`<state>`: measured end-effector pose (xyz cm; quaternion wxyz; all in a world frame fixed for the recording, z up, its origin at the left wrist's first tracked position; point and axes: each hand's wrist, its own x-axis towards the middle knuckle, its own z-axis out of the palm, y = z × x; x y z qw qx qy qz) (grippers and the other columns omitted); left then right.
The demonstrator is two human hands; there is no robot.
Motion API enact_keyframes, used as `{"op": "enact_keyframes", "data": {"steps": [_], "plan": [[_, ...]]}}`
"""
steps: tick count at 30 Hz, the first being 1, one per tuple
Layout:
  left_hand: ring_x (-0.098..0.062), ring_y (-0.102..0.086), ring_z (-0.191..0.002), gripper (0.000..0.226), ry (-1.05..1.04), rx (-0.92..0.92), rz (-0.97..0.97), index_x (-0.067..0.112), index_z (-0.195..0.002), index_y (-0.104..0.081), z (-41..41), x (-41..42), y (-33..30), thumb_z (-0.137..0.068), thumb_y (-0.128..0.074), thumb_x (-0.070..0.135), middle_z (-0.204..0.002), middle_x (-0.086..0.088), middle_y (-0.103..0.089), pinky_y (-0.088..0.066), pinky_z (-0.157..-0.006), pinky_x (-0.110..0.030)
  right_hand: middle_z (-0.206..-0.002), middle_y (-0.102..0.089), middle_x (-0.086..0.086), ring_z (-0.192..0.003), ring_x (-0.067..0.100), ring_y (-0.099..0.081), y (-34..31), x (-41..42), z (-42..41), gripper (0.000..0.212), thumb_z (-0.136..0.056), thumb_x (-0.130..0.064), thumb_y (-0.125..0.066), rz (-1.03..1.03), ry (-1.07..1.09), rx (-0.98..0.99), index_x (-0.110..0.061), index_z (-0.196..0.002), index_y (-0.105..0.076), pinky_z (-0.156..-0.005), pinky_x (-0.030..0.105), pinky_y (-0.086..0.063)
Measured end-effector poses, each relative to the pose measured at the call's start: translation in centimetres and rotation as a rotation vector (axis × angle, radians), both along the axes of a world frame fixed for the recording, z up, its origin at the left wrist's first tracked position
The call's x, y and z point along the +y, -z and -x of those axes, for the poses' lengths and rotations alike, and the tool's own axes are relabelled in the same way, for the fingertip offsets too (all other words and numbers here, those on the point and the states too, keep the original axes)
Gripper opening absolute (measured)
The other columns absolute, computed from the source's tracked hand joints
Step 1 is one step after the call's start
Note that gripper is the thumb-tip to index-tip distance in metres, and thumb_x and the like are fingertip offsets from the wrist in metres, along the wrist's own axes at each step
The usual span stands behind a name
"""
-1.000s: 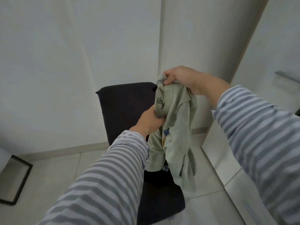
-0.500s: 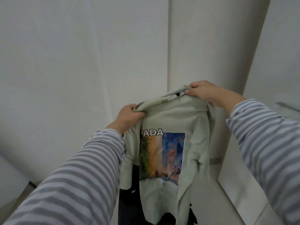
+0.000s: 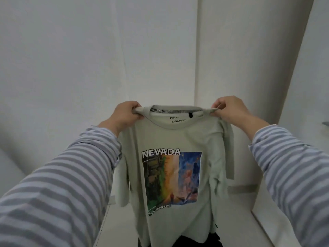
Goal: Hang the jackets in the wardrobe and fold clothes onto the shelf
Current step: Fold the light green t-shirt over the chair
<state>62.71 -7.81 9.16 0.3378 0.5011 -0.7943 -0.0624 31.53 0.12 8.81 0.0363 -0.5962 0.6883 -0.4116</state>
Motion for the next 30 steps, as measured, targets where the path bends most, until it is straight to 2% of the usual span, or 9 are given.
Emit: {"op": "enact_keyframes", "data": {"steps": [6,9,12,14,17,20,22,25,30], "plan": [[-0.018,-0.054,-0.085,0.012,-0.028,0.046,0.027,0.008,-0.090,-0.072,0.1,0.0,0.7,-0.080,-0.071,0.015,-0.084,-0.006,-0.064,-0.036,-0.063,-0.023,-0.090,-0.059,0.001,-0.085,0.025,-0.054,0.3,-0.4,-0.3,0.012,-0.085,-0.025,-0.065,-0.122,0.164,0.182,-0.024,-0.076,-0.056,-0.071,0.028,-0.039],[-0.030,-0.056,-0.106,0.019,-0.170,-0.039,0.087,0.016,-0.101,-0.074,0.3,-0.4,1.3,-0.088,-0.063,0.025,-0.104,-0.012,-0.064,-0.043,-0.084,-0.031,-0.093,-0.060,0.004,-0.078,0.028,-0.058,0.6,-0.8,-1.1,0.014,-0.090,-0.015,-0.055,-0.148,0.247,0.230,-0.023,-0.078,-0.053,-0.069,0.028,-0.039],[-0.034,-0.056,-0.109,0.023,-0.374,-0.166,0.117,0.019,-0.100,-0.073,0.7,-0.1,1.5,-0.091,-0.054,0.030,-0.111,-0.010,-0.062,-0.044,-0.083,-0.036,-0.085,-0.060,0.004,-0.047,0.025,-0.065,0.8,-1.3,-1.5,0.025,-0.091,-0.003,-0.044,-0.178,0.189,-0.010,-0.023,-0.082,-0.056,-0.052,0.026,-0.047],[-0.035,-0.061,-0.100,0.022,-0.418,-0.144,0.067,0.016,-0.090,-0.071,1.2,0.1,1.7,-0.091,-0.051,0.027,-0.105,-0.012,-0.066,-0.042,-0.073,-0.032,-0.082,-0.065,0.008,-0.047,0.026,-0.067,0.7,-1.6,-1.7,0.028,-0.089,0.004,-0.042,-0.200,0.174,-0.161,-0.016,-0.091,-0.061,-0.050,0.029,-0.052],[-0.035,-0.062,-0.095,0.024,-0.370,0.024,-0.030,0.016,-0.080,-0.067,1.8,0.0,2.1,-0.091,-0.046,0.021,-0.097,-0.014,-0.069,-0.046,-0.074,-0.031,-0.099,-0.068,0.016,-0.084,0.036,-0.070,0.7,-2.5,-2.1,0.032,-0.085,0.006,-0.044,-0.150,0.225,-0.158,-0.013,-0.099,-0.066,-0.080,0.040,-0.057],[-0.037,-0.064,-0.087,0.025,-0.235,0.312,-0.159,0.014,-0.069,-0.061,2.0,-1.0,2.6,-0.087,-0.044,0.013,-0.082,-0.014,-0.068,-0.055,-0.079,-0.040,-0.126,-0.058,0.014,-0.116,0.033,-0.054,0.6,-3.1,-2.2,0.034,-0.090,-0.002,-0.043,-0.117,0.251,-0.058,-0.013,-0.114,-0.065,-0.095,0.033,-0.045],[-0.031,-0.060,-0.076,0.027,-0.155,0.451,-0.244,0.015,-0.066,-0.056,2.2,-1.4,2.7,-0.091,-0.046,0.013,-0.069,-0.008,-0.056,-0.051,-0.067,-0.034,-0.137,-0.044,0.016,-0.117,0.031,-0.049,0.4,-3.3,-2.1,0.039,-0.091,-0.003,-0.037,-0.147,0.246,-0.052,-0.015,-0.120,-0.061,-0.096,0.030,-0.040],[-0.019,-0.041,-0.063,0.028,0.029,0.702,-0.408,0.020,-0.069,-0.050,2.7,-1.1,2.7,-0.096,-0.045,0.017,-0.068,-0.002,-0.046,-0.029,-0.056,-0.027,-0.143,-0.029,0.016,-0.089,0.029,-0.050,0.2,-3.4,-1.8,0.042,-0.092,-0.005,-0.032,-0.208,0.278,-0.076,-0.018,-0.123,-0.057,-0.088,0.028,-0.038],[-0.016,-0.041,-0.061,0.021,0.149,1.026,-0.496,0.018,-0.071,-0.052,3.3,-0.5,1.6,-0.089,-0.042,0.013,-0.069,-0.001,-0.046,-0.035,-0.063,-0.028,-0.124,-0.060,0.011,-0.113,0.032,-0.056,0.1,-4.0,-1.4,0.038,-0.091,-0.003,-0.038,-0.297,0.302,-0.083,-0.011,-0.119,-0.062,-0.097,0.033,-0.043]]}}
